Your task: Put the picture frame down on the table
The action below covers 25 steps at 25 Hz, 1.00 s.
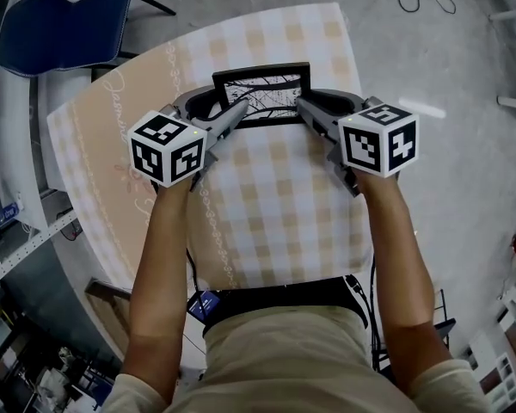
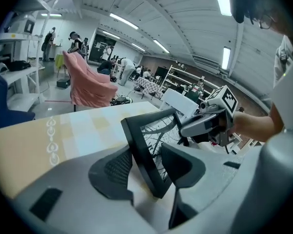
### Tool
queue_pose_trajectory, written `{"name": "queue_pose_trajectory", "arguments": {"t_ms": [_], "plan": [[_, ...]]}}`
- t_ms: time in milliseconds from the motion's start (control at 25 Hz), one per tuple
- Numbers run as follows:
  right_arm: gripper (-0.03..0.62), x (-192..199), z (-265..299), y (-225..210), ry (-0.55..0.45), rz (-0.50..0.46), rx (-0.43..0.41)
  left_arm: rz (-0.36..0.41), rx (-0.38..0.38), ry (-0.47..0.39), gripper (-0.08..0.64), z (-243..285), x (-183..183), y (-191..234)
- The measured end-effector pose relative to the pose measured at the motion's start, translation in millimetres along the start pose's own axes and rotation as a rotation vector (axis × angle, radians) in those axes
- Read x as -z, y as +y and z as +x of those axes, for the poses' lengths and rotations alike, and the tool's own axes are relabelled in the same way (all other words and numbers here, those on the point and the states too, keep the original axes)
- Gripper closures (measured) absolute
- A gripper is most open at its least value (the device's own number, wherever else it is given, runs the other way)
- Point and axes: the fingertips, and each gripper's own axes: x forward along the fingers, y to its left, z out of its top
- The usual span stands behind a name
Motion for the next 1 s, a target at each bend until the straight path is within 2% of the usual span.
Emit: {"name": "queue_pose_trajectory", "arguments": {"t_ms": [240, 520, 680, 1000], "plan": [[0.503, -0.3, 3.3, -4.8, -0.004, -0.013, 0.092, 0.042, -0.087, -0.020, 0.364, 1.0, -0.1, 7.3], [0.485, 1.4, 8.0, -8.2, 0.013, -0.126, 0.198, 0.068, -0.181, 0.012, 0.350, 3.5, 4.0, 17.2], [0.482, 3.8, 12.2, -9.3, 0.037, -0.180, 0.245, 0.158, -0.265, 0.048, 0.347, 1.7, 6.6, 21.6], [0.482, 3.6, 11.6, -11.2, 0.046, -0.124, 0.251, 0.194, -0.238, 0.069, 0.374, -8.7, -0.5, 16.5]]}}
